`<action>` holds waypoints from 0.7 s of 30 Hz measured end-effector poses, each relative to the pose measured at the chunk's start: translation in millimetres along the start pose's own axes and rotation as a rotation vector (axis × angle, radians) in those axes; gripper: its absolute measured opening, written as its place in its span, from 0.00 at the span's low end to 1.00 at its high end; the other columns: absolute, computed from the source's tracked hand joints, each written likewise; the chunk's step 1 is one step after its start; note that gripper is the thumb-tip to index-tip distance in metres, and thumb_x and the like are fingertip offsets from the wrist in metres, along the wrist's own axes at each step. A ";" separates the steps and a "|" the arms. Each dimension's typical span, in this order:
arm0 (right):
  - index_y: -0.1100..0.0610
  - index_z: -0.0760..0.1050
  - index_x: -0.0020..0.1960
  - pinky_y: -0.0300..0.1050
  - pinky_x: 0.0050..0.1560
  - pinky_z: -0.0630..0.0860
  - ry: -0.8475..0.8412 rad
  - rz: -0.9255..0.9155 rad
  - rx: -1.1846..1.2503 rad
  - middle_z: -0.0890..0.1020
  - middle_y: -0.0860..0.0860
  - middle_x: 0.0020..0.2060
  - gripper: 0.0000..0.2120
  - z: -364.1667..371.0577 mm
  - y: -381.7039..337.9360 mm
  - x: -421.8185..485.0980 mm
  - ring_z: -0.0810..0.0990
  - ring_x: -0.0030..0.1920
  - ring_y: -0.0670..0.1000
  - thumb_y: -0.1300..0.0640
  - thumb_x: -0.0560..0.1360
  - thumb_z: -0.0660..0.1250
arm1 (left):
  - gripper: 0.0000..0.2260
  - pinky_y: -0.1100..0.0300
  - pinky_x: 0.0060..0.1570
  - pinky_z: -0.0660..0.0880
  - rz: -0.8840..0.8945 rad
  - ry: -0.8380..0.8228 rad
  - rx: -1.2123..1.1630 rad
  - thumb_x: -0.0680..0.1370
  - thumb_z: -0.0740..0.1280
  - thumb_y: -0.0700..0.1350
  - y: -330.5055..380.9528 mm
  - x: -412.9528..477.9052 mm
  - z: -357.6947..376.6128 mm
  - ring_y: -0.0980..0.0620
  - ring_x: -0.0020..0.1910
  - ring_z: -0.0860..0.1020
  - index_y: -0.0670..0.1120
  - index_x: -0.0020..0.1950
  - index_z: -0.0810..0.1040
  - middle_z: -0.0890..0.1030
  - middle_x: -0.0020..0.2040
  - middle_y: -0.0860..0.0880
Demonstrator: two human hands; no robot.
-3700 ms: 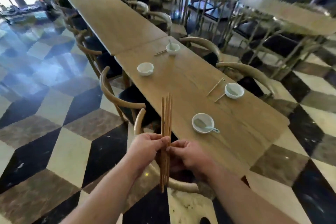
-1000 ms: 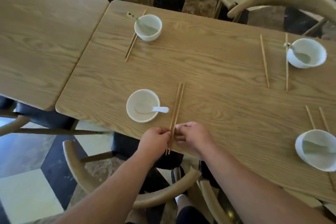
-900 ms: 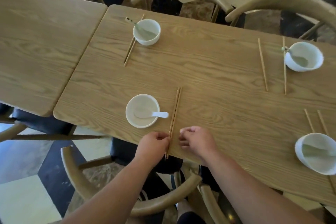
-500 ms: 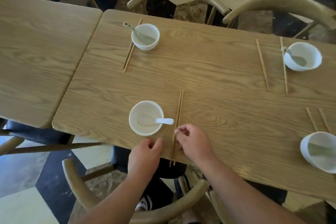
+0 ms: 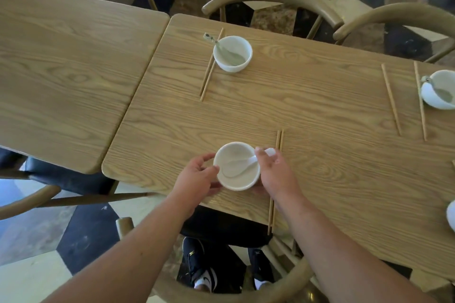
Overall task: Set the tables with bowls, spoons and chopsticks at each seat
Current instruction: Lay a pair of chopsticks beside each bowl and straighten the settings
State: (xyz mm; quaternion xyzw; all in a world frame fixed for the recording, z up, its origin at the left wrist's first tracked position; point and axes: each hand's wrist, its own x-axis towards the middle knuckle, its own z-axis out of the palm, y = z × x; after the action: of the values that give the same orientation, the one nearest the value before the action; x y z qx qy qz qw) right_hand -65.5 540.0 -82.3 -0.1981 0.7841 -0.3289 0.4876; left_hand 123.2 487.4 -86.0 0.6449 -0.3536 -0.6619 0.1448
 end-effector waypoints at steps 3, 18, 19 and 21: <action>0.46 0.80 0.66 0.48 0.57 0.75 0.069 -0.057 -0.061 0.82 0.41 0.52 0.18 0.9 -9.9 5.2 0.80 0.58 0.50 0.38 0.84 0.62 | 0.21 0.54 0.44 0.85 -0.015 -0.104 -0.008 0.83 0.71 0.42 -5.7 4.7 -2.4 0.46 0.46 0.89 0.54 0.74 0.74 0.85 0.60 0.42; 0.52 0.81 0.60 0.48 0.34 0.84 0.005 0.210 0.379 0.85 0.60 0.59 0.08 65.8 -2.6 -20.0 0.89 0.50 0.65 0.50 0.84 0.68 | 0.15 0.54 0.45 0.83 0.030 -0.138 -0.032 0.84 0.69 0.41 6.1 27.3 -64.6 0.47 0.49 0.87 0.54 0.69 0.78 0.85 0.57 0.43; 0.53 0.81 0.60 0.48 0.35 0.84 0.002 0.215 0.399 0.85 0.61 0.59 0.09 72.7 -7.4 -19.7 0.89 0.50 0.65 0.50 0.84 0.68 | 0.16 0.53 0.46 0.84 0.033 -0.128 -0.036 0.84 0.69 0.41 6.9 31.2 -70.4 0.46 0.52 0.87 0.53 0.71 0.78 0.85 0.57 0.43; 0.54 0.82 0.60 0.49 0.36 0.84 0.010 0.230 0.426 0.85 0.60 0.60 0.09 83.6 -13.6 -19.4 0.89 0.51 0.65 0.51 0.84 0.69 | 0.17 0.52 0.48 0.84 0.031 -0.118 -0.036 0.84 0.69 0.42 8.4 37.6 -80.4 0.44 0.54 0.88 0.53 0.73 0.77 0.86 0.58 0.42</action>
State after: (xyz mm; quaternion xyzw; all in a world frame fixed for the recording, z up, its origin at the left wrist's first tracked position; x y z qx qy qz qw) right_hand 17.8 515.7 -86.2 0.0017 0.7169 -0.4302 0.5486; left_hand 193.1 434.4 -102.2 0.5965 -0.3596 -0.7026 0.1455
